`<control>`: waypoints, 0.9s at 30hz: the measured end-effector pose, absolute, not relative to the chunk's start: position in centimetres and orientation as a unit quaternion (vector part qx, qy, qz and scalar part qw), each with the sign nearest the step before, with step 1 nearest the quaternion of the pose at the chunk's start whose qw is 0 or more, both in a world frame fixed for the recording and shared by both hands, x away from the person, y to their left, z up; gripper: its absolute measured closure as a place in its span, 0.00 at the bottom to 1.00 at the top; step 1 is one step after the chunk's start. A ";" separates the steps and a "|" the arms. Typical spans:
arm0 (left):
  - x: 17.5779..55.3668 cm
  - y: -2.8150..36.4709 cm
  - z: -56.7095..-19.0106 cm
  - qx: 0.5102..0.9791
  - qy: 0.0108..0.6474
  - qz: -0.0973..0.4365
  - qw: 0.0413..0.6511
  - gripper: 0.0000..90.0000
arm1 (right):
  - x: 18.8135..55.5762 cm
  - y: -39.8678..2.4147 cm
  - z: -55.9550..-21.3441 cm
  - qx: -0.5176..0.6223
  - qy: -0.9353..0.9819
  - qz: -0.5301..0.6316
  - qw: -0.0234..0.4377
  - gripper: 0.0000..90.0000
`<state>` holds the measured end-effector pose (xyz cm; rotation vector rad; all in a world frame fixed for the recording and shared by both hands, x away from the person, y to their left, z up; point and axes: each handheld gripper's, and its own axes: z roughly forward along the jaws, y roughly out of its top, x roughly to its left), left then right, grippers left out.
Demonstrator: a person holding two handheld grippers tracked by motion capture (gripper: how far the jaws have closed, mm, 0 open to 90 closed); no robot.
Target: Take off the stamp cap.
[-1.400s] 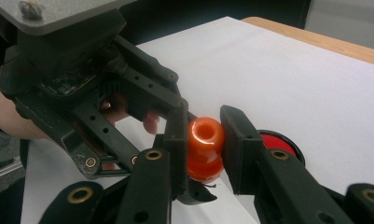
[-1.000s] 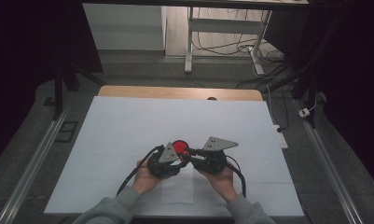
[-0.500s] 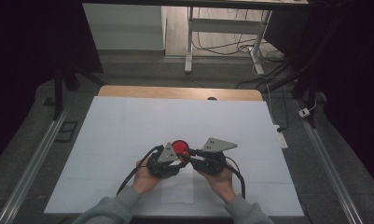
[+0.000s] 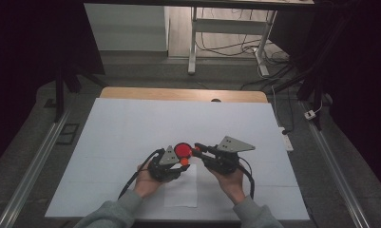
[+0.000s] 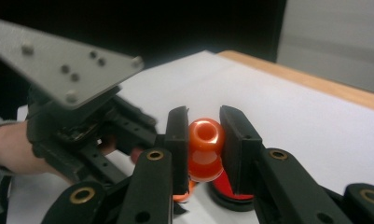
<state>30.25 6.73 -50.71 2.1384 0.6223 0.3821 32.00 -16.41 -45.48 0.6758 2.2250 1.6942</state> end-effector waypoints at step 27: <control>30.0 8.7 -49.8 0.849 0.253 0.157 0.436 0.72 | 32.3 -16.5 -45.8 0.233 0.772 0.579 0.118 0.81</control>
